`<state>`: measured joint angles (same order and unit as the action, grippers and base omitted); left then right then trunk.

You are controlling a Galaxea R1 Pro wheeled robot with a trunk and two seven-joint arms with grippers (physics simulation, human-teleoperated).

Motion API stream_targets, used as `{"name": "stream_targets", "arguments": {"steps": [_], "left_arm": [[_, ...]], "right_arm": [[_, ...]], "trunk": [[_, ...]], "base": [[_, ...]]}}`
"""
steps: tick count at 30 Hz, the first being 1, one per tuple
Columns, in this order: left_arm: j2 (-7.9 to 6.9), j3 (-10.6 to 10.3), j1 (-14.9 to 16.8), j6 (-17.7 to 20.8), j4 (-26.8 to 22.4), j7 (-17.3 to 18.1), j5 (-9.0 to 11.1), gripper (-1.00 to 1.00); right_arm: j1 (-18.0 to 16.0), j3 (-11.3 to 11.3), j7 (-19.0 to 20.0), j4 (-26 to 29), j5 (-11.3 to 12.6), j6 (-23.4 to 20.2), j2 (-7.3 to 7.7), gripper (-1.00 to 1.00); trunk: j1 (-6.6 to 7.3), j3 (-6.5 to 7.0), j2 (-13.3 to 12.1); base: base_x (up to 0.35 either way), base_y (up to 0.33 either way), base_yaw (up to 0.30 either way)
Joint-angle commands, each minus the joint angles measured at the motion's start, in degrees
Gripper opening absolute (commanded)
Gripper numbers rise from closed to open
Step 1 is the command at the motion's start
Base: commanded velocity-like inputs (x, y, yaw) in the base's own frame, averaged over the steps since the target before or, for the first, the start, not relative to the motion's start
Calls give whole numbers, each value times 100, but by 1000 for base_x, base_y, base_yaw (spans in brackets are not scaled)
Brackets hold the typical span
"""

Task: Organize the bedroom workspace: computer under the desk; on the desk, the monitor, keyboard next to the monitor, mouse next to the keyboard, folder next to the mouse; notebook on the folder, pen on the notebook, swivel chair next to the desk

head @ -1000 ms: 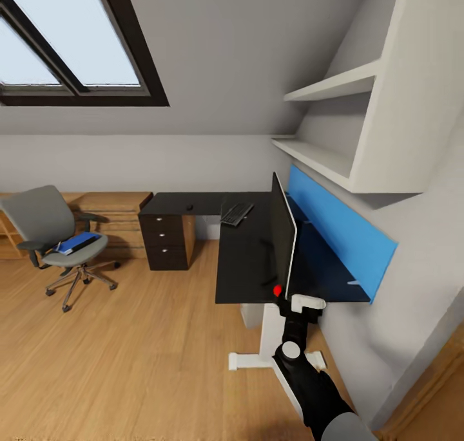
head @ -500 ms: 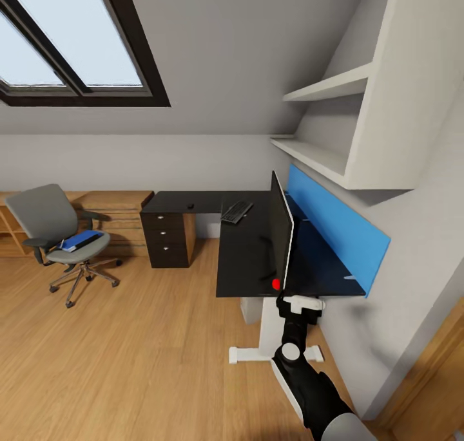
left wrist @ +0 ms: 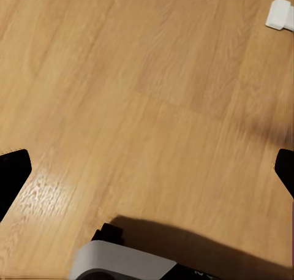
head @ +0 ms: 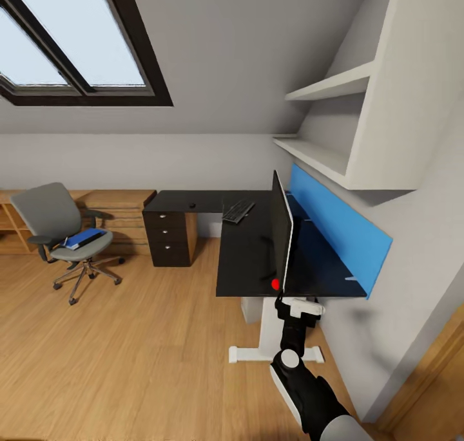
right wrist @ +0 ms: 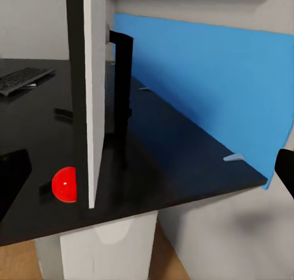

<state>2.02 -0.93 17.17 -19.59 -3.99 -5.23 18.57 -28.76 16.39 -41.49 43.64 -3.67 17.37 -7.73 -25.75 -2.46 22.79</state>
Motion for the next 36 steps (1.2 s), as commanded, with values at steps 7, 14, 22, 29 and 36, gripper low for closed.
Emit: {"name": "stream_targets", "arguments": {"steps": [7, 14, 22, 29, 36], "left_arm": [[0, -12, 6, -11, 4, -22, 13, 100], [0, -12, 6, -10, 4, -22, 15, 100], [0, -12, 6, -10, 4, -22, 15, 100], [5, -12, 6, -10, 4, -22, 9, 100], [9, -12, 6, -10, 4, -22, 12, 100]], "right_arm": [[-6, 4, -47, -15, -35, 3, 3, 100], [-6, -3, -51, -17, -37, 3, 8, 100], [-6, 1, -50, -20, -30, -1, 8, 100], [-6, 27, -91, 30, 4, -61, -9, 100], [-6, 41, 44, 272, 29, -168, -227, 100]], "trunk": [[-3, -25, 13], [-3, -26, 13], [-3, -26, 13], [-3, -26, 13], [-3, -26, 13]], "base": [[0, -275, 47], [0, -140, 5], [0, -14, 0], [0, 0, 0], [0, 0, 0]]}}
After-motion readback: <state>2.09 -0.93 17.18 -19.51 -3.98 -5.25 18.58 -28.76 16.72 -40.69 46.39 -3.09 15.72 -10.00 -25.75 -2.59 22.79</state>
